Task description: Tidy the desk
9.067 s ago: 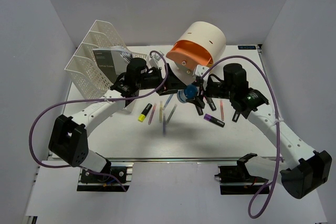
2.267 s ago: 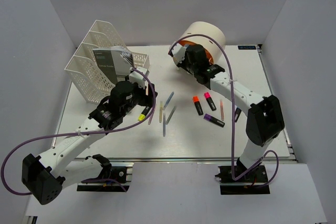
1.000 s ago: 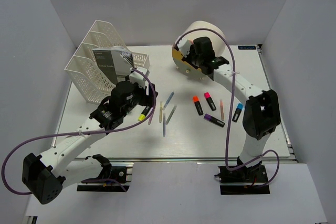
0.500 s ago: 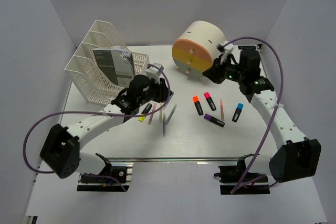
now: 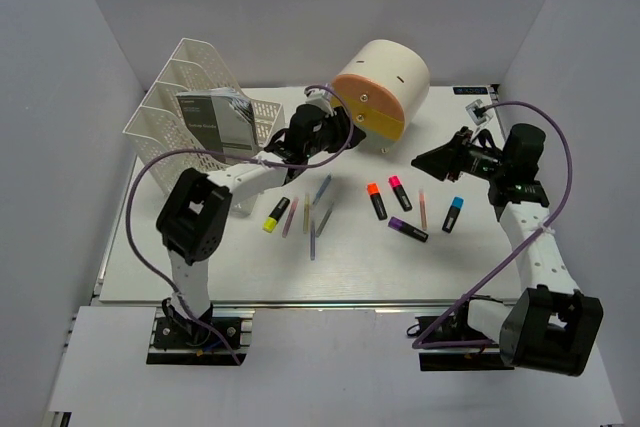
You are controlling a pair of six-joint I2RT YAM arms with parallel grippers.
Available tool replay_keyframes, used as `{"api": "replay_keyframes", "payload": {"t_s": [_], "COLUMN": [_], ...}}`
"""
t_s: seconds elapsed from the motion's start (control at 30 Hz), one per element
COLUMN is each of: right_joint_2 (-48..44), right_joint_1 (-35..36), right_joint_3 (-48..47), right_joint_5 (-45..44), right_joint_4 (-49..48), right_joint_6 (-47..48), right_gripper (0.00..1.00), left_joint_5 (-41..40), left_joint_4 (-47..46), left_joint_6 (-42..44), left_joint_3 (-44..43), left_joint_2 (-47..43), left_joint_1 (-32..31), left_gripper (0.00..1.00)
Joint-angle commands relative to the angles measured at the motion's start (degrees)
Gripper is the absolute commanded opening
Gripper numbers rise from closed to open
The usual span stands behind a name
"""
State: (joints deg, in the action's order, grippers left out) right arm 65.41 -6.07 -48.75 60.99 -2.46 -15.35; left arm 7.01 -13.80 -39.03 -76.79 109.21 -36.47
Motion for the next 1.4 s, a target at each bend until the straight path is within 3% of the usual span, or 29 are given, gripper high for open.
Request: {"api": "replay_keyframes", "payload": {"t_s": [0.0, 0.2, 0.6, 1.37], "right_joint_2": [-0.98, -0.98, -0.02, 1.39], "right_joint_1": [-1.23, -3.07, -4.3, -6.06], "right_joint_3": [2.17, 2.61, 3.49, 3.58], "right_joint_5": [7.81, 9.41, 9.94, 8.35], "right_joint_4": [-7.38, -8.0, -9.58, -8.79], "right_joint_6": [-3.98, -3.72, -3.54, -1.79], "right_gripper": [0.41, 0.41, 0.41, 0.41], "left_joint_5": [-0.59, -1.99, 0.72, 5.04], "left_joint_4": [-1.5, -1.14, -7.02, -7.91], "left_joint_6": [-4.3, -4.13, -5.71, -6.68], "left_joint_3": [-6.42, -13.73, -13.21, -19.18], "left_joint_2": [3.88, 9.09, 12.87, 18.93], "left_joint_1": [0.52, 1.05, 4.47, 5.53], "left_gripper": [0.57, 0.58, 0.56, 0.53]}}
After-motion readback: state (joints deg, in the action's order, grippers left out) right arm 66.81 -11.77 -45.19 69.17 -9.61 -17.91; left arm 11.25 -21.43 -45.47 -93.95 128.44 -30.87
